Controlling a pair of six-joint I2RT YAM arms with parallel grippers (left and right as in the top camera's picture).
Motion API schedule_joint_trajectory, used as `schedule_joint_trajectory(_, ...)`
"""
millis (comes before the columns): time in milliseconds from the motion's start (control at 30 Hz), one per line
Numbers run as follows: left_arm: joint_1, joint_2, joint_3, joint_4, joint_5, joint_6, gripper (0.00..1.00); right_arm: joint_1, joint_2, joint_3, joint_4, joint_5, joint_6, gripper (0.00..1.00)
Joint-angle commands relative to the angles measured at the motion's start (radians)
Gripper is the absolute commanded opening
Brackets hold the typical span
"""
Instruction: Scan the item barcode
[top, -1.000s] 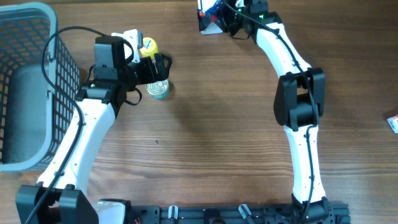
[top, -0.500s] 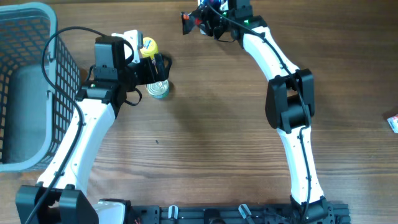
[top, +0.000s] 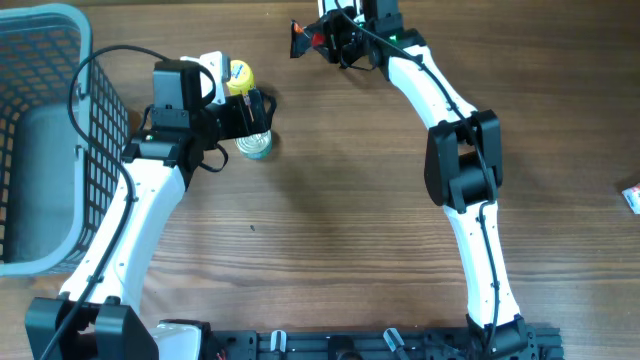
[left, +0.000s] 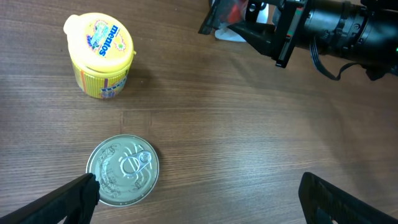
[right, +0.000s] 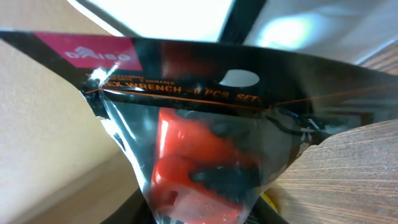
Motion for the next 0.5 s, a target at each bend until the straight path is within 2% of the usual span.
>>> schedule_joint_trajectory(0, 0.002, -0.024, -0.001, -0.004, -0.006, -0.002, 1.0, -0.003, 0.015, 0.021, 0.021, 0.017, 0.095, 0.05)
schedule_joint_trajectory(200, 0.002, -0.024, -0.001, -0.005, -0.006, -0.001, 1.0, -0.003, 0.015, 0.021, 0.044, 0.009, 0.066, 0.05)
schedule_joint_trajectory(467, 0.002, -0.024, -0.001, -0.009, -0.036, -0.001, 1.0, 0.0, -0.023, 0.022, 0.032, 0.015, -0.432, 0.05)
